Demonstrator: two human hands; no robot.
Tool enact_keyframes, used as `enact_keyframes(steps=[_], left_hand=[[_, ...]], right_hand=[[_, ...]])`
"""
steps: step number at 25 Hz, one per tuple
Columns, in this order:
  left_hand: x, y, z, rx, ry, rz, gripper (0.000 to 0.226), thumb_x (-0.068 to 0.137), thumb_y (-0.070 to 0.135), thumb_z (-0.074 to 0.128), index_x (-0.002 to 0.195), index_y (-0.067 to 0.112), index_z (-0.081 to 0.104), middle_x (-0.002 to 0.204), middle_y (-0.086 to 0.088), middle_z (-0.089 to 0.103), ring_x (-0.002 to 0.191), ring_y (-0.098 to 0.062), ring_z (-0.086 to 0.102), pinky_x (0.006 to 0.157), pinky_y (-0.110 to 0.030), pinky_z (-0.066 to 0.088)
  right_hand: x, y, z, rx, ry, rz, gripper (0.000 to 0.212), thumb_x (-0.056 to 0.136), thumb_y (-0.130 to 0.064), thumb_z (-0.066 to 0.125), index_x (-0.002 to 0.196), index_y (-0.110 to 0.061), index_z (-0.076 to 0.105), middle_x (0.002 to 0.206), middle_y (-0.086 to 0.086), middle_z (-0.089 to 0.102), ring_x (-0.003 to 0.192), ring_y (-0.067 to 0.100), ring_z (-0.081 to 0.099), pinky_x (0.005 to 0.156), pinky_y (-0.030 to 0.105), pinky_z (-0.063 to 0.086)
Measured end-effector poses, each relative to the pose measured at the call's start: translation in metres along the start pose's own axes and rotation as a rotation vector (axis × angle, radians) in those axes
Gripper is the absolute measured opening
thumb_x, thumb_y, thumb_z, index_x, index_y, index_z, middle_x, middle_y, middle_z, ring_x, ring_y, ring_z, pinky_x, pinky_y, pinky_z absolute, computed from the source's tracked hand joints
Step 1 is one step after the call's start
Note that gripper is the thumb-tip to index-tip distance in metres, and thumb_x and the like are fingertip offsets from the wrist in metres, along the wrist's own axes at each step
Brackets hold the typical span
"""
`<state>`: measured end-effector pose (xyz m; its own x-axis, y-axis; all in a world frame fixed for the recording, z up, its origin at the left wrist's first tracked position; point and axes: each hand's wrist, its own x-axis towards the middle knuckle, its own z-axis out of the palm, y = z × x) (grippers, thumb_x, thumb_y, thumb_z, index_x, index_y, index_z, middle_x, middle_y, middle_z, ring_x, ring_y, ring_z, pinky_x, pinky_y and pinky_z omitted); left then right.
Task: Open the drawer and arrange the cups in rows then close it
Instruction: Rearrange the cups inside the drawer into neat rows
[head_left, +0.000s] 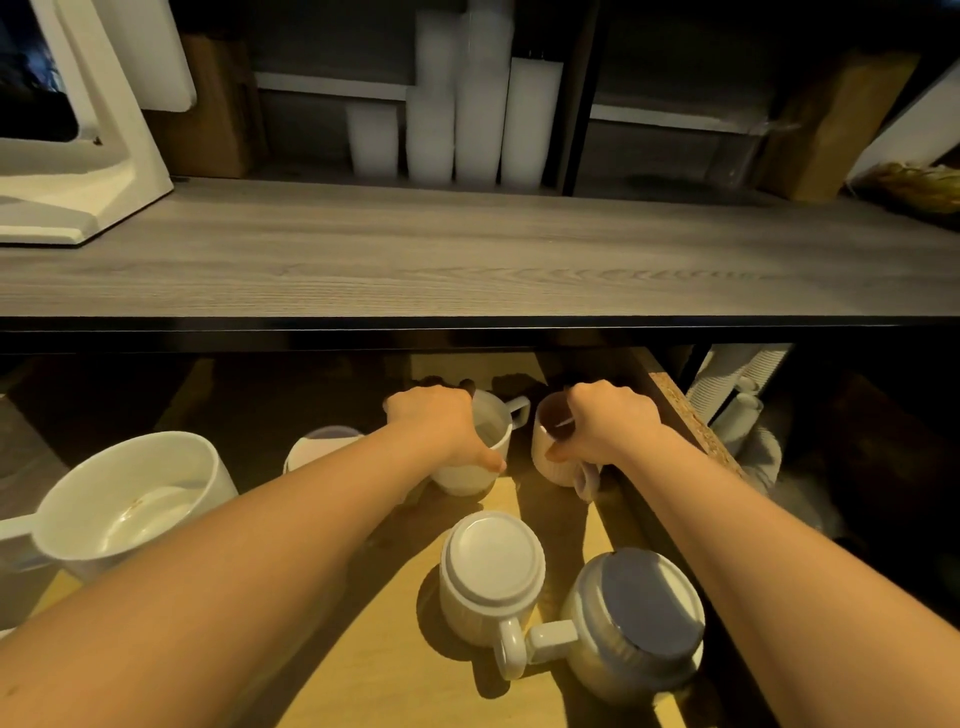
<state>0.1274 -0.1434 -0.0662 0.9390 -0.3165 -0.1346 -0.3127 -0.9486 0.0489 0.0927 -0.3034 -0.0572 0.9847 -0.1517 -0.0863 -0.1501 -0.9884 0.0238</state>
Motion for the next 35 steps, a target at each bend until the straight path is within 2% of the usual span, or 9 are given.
enact_keyframes(steps=[5, 9, 14, 18, 21, 26, 28, 32, 35], left_hand=[[-0.004, -0.003, -0.004, -0.131, 0.028, 0.018, 0.067, 0.068, 0.058, 0.070, 0.117, 0.017, 0.050, 0.093, -0.002, 0.052, 0.085, -0.019, 0.052, 0.072, -0.030, 0.048], [-0.006, -0.014, -0.010, -0.245, 0.078, 0.078, 0.077, 0.064, 0.055, 0.074, 0.125, 0.018, 0.046, 0.109, -0.003, 0.058, 0.096, -0.021, 0.056, 0.078, -0.034, 0.055], [-0.025, -0.030, -0.019, -0.374, 0.097, 0.121, 0.090, 0.062, 0.055, 0.075, 0.136, 0.024, 0.034, 0.125, -0.004, 0.049, 0.111, -0.022, 0.047, 0.089, -0.040, 0.051], [-0.052, -0.040, -0.026, -0.385, 0.095, 0.171, 0.091, 0.064, 0.053, 0.076, 0.138, 0.031, 0.030, 0.130, 0.000, 0.044, 0.114, -0.018, 0.040, 0.088, -0.033, 0.045], [-0.076, -0.056, -0.040, -0.385, 0.070, 0.200, 0.091, 0.064, 0.054, 0.075, 0.139, 0.034, 0.029, 0.132, 0.002, 0.044, 0.114, -0.016, 0.042, 0.091, -0.033, 0.045], [-0.110, -0.086, -0.055, -0.195, 0.021, 0.290, 0.090, 0.062, 0.058, 0.074, 0.137, 0.041, 0.027, 0.126, 0.013, 0.042, 0.113, -0.009, 0.041, 0.088, -0.024, 0.040], [-0.119, -0.094, -0.052, -0.049, -0.032, 0.341, 0.093, 0.061, 0.059, 0.073, 0.138, 0.042, 0.024, 0.128, 0.014, 0.040, 0.115, -0.009, 0.039, 0.094, -0.028, 0.039], [-0.123, -0.099, -0.041, 0.146, -0.145, 0.475, 0.095, 0.062, 0.059, 0.072, 0.140, 0.040, 0.021, 0.138, 0.011, 0.036, 0.123, -0.011, 0.034, 0.105, -0.033, 0.032], [-0.119, -0.097, -0.034, 0.172, -0.287, 0.556, 0.096, 0.064, 0.053, 0.076, 0.141, 0.039, 0.020, 0.140, 0.009, 0.036, 0.125, -0.013, 0.033, 0.107, -0.039, 0.032]], right_hand=[[-0.002, 0.004, -0.003, 0.006, -0.065, 0.002, 0.050, 0.080, -0.041, 0.068, 0.121, -0.015, 0.056, 0.097, 0.005, 0.064, 0.090, 0.023, 0.065, 0.076, 0.030, 0.054], [-0.002, 0.004, -0.017, -0.024, -0.035, -0.011, 0.047, 0.083, -0.038, 0.063, 0.124, -0.017, 0.055, 0.104, 0.006, 0.065, 0.092, 0.024, 0.063, 0.079, 0.035, 0.054], [-0.008, 0.000, -0.033, -0.035, -0.031, -0.026, 0.046, 0.089, -0.036, 0.055, 0.130, -0.017, 0.051, 0.111, 0.008, 0.064, 0.098, 0.026, 0.062, 0.077, 0.034, 0.052], [-0.017, -0.007, -0.040, -0.052, -0.055, -0.066, 0.046, 0.091, -0.038, 0.053, 0.132, -0.017, 0.049, 0.113, 0.008, 0.063, 0.100, 0.026, 0.061, 0.080, 0.036, 0.053], [-0.027, -0.019, -0.046, -0.032, -0.106, -0.137, 0.048, 0.092, -0.035, 0.054, 0.137, -0.021, 0.044, 0.120, 0.008, 0.061, 0.106, 0.026, 0.060, 0.080, 0.034, 0.052], [-0.048, -0.049, -0.049, -0.016, -0.102, -0.302, 0.048, 0.092, -0.039, 0.051, 0.137, -0.028, 0.042, 0.125, 0.003, 0.060, 0.104, 0.023, 0.061, 0.078, 0.032, 0.054], [-0.056, -0.059, -0.048, -0.034, -0.149, -0.367, 0.050, 0.092, -0.040, 0.050, 0.139, -0.029, 0.040, 0.129, 0.003, 0.058, 0.105, 0.022, 0.060, 0.080, 0.030, 0.053], [-0.066, -0.074, -0.045, -0.059, -0.263, -0.441, 0.050, 0.094, -0.037, 0.049, 0.142, -0.024, 0.038, 0.136, 0.002, 0.054, 0.100, 0.019, 0.058, 0.072, 0.024, 0.049], [-0.067, -0.077, -0.043, -0.080, -0.321, -0.457, 0.051, 0.095, -0.037, 0.047, 0.143, -0.023, 0.036, 0.139, 0.002, 0.051, 0.092, 0.014, 0.053, 0.058, 0.018, 0.042]])
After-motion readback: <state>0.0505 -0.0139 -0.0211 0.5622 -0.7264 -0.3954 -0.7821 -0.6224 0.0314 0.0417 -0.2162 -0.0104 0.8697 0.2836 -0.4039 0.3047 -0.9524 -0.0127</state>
